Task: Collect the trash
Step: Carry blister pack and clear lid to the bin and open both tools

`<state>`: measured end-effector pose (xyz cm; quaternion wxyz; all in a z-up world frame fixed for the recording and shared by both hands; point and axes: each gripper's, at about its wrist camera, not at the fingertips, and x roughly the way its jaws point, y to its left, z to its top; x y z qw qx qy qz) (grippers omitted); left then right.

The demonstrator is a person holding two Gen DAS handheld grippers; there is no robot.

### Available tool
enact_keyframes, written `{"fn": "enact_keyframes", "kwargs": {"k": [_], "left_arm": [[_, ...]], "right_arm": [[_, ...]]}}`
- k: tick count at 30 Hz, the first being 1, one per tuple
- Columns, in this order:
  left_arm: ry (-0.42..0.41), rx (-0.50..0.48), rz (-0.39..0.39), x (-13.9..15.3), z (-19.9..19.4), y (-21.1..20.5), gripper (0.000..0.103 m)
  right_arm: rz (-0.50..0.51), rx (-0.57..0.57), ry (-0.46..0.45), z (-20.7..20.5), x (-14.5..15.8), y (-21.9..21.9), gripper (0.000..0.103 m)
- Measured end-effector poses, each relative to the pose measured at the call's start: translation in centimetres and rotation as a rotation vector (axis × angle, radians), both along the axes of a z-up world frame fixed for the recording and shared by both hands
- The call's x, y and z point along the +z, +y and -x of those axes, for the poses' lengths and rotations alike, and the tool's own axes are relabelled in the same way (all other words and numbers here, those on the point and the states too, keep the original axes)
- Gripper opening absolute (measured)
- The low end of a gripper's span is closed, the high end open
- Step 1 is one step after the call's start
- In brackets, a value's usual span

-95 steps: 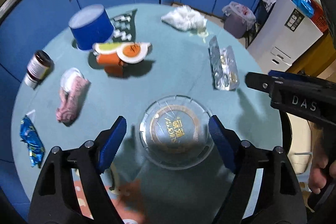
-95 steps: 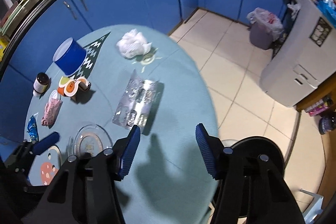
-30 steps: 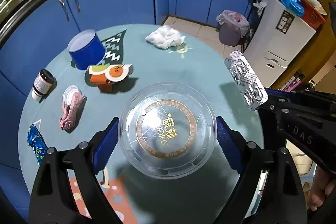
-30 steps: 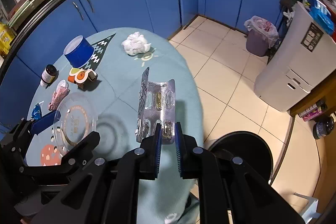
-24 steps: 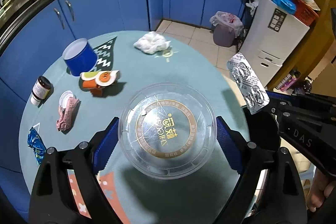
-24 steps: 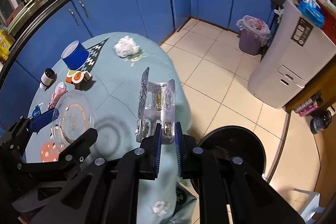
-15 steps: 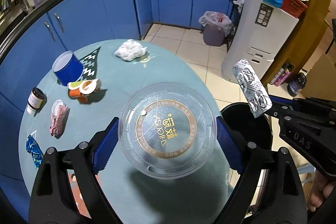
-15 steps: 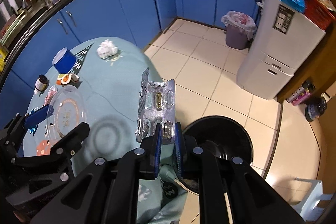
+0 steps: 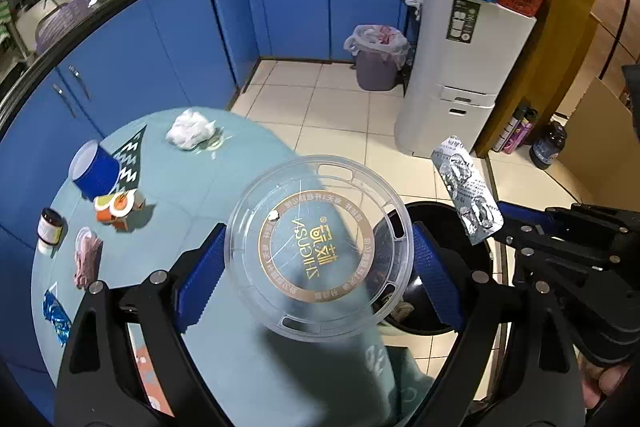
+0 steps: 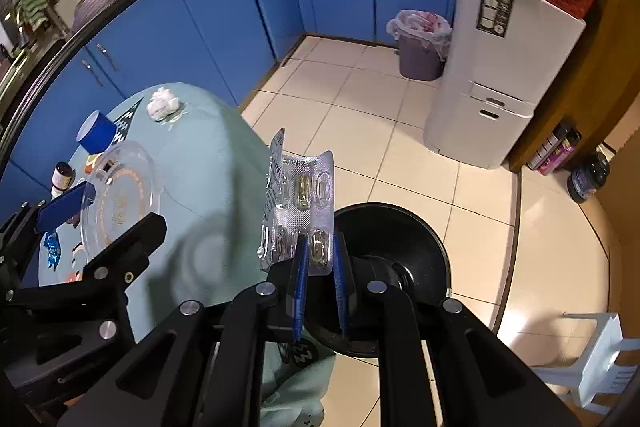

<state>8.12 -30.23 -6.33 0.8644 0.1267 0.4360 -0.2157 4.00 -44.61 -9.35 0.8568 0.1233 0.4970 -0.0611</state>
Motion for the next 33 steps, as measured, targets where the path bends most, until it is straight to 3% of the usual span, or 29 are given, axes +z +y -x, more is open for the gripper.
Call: {"fn": "enact_keyframes", "kwargs": {"k": [6, 12, 15, 16, 19, 20, 33], "left_arm": [[-0.006, -0.025, 0.0, 0.1, -0.1, -1.7, 0.088], [0.005, -0.046, 0.01, -0.1, -0.4, -3.2, 0.088], [0.001, -0.057, 0.011, 0.0, -0.5, -3.8, 0.088], [-0.003, -0.06, 0.011, 0.0, -0.5, -4.0, 0.088], [-0.015, -0.06, 0.012, 0.3, -0.3, -4.5, 0.088], [-0.015, -0.061, 0.014, 0.3, -0.4, -4.6, 0.088], [-0.008, -0.116, 0.041, 0.7, 0.3, -6.8, 0.093]], "right_arm": [[0.07, -0.053, 0.025, 0.4, -0.5, -1.5, 0.014], [0.071, -0.094, 0.034, 0.7, -1.0, -3.0, 0.014], [0.066, -0.106, 0.037, 0.7, -1.1, -3.3, 0.022], [0.069, -0.11, 0.039, 0.8, -1.2, -3.5, 0.025], [0.078, -0.133, 0.037, 1.0, -1.2, -4.0, 0.056], [0.082, -0.146, 0.026, 1.1, -1.0, -4.2, 0.061], [0.107, -0.276, 0.019, 3.0, -0.6, -7.4, 0.061]]}}
